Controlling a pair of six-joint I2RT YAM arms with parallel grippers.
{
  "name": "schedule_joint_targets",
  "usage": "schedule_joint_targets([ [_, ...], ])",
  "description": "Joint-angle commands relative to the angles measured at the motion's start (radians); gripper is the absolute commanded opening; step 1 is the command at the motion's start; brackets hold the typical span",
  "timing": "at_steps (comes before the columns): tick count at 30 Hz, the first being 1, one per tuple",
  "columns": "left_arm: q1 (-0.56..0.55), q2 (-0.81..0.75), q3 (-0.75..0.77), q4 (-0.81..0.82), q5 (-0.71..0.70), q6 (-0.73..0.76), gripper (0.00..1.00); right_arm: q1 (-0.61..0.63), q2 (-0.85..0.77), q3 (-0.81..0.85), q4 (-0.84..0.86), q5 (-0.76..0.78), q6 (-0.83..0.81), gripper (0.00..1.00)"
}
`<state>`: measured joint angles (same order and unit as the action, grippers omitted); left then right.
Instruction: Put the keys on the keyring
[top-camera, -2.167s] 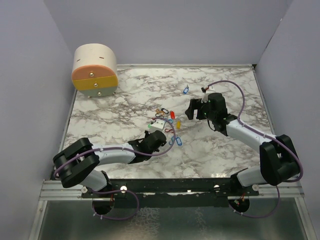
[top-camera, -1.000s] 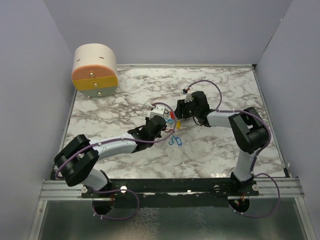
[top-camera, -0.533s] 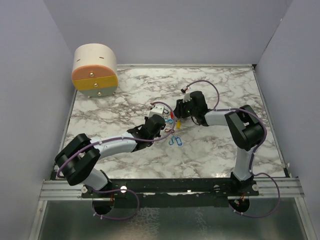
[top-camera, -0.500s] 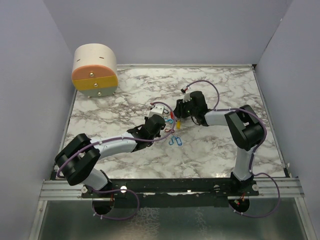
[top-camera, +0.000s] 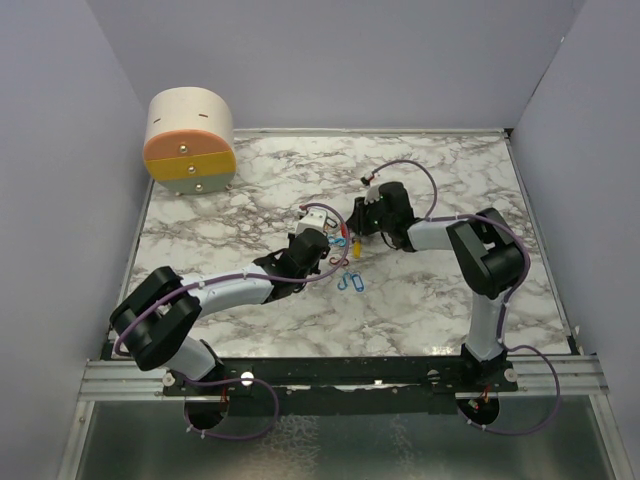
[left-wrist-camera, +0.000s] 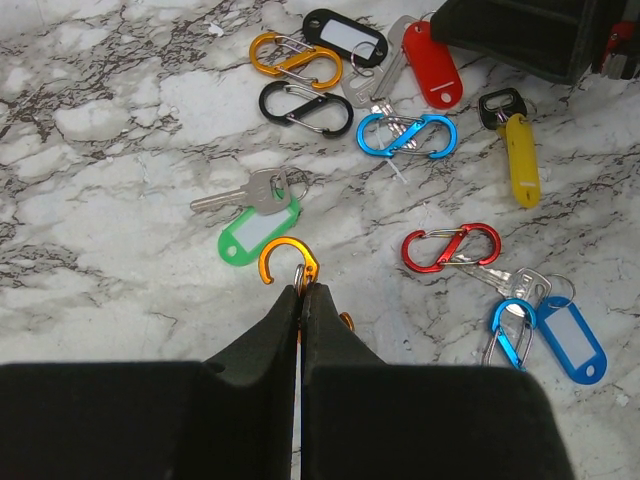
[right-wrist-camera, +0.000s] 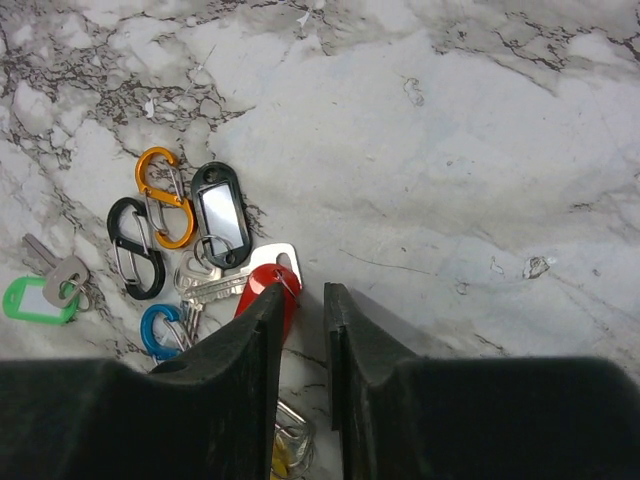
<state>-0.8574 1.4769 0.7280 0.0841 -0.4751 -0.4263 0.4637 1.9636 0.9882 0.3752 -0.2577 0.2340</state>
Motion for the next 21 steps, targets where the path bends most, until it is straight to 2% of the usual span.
schedule_joint_targets([
  [1, 0.006, 0.008, -0.007, 0.014, 0.018, 0.008, 0.0, 0.006, 0.03, 0.027, 0.036, -0.023, -0.011, 0.22],
  [6, 0.008, 0.017, -0.003, 0.01, 0.02, 0.008, 0.0, 0.006, 0.04, 0.034, 0.029, -0.023, -0.017, 0.01],
  [12, 0.012, 0.032, 0.017, 0.0, 0.022, 0.006, 0.0, 0.007, -0.032, -0.043, 0.116, -0.012, -0.025, 0.0],
  [21, 0.013, 0.057, 0.126, -0.035, 0.033, 0.016, 0.0, 0.013, -0.232, -0.213, 0.231, -0.014, -0.086, 0.0],
])
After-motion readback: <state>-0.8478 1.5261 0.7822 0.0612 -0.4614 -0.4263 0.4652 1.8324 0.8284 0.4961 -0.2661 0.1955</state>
